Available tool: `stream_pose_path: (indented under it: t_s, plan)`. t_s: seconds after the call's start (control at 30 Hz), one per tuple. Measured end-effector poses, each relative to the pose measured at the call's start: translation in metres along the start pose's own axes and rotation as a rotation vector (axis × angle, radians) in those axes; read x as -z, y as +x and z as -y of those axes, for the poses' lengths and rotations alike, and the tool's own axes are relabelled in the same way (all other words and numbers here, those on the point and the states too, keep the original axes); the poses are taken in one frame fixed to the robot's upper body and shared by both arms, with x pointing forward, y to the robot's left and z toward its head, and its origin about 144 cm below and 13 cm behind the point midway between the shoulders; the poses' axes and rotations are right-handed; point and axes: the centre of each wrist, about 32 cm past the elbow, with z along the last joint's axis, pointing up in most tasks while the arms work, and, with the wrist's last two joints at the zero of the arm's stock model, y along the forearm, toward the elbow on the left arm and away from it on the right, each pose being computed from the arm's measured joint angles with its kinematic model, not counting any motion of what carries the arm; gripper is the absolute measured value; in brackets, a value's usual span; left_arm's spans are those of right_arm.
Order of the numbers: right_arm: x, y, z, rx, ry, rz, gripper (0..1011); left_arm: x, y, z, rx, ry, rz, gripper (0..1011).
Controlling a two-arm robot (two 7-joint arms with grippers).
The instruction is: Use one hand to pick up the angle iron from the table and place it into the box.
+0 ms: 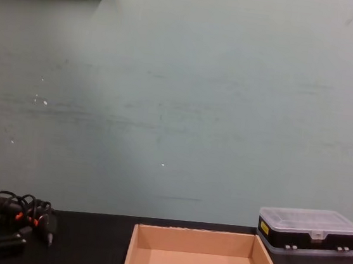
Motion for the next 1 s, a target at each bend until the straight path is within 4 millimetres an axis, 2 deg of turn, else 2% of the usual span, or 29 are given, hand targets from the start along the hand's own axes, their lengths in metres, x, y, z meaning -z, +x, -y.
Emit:
stream_pose_path:
  t_s: [0.4, 1.0]
  plan:
    - [0.007, 0.002, -0.015, -0.067, -0.118, 0.037, 1003, 0.0, 0.0, 0.0, 0.0, 0.0, 0.0, 1000]
    - [0.01, 0.004, -0.034, -0.103, -0.141, 0.046, 1003, 0.0, 0.0, 0.0, 0.0, 0.0, 0.0, 1000]
